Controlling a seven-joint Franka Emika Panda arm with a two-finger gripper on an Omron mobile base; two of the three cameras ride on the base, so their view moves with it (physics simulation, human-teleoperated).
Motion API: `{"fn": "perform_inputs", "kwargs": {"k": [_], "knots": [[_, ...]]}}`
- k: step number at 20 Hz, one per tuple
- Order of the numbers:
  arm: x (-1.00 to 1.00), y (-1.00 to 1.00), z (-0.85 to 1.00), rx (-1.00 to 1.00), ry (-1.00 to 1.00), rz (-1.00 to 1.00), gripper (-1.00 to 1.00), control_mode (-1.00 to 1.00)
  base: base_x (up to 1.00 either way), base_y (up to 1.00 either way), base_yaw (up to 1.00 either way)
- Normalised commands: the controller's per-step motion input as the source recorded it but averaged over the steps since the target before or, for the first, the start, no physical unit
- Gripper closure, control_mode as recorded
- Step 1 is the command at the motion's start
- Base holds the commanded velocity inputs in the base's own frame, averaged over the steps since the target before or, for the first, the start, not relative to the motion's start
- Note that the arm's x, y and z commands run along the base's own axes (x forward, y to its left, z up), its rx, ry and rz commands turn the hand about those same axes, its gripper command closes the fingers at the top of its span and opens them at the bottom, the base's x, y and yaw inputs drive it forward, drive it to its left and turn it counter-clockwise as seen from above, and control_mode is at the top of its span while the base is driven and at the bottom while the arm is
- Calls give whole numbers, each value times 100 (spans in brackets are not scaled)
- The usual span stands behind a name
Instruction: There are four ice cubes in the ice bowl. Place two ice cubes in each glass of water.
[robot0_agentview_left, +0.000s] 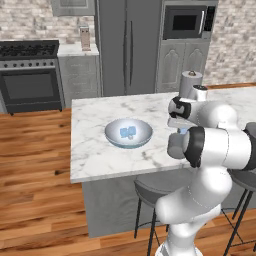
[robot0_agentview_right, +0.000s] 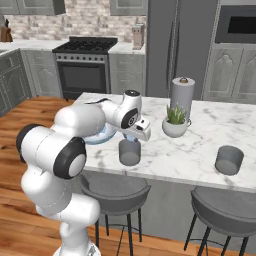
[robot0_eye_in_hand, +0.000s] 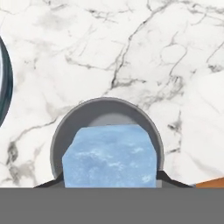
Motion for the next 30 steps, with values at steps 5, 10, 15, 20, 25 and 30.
{"fn": "perform_inputs", "kwargs": {"k": [5,10,15,20,25,30], "knots": [[1,0,-8,0,-2,-3,100,-100,0,0,0],[0,0,-14,0,0,-2,100,-100,0,0,0],[14,0,-7,0,0,0,100,-100,0,0,0],[14,0,-2,0,0,0,100,-100,0,0,0],[5,0,-9,0,0,0,100,-100,0,0,0],[0,0,-9,0,0,0,100,-100,0,0,0]]}}
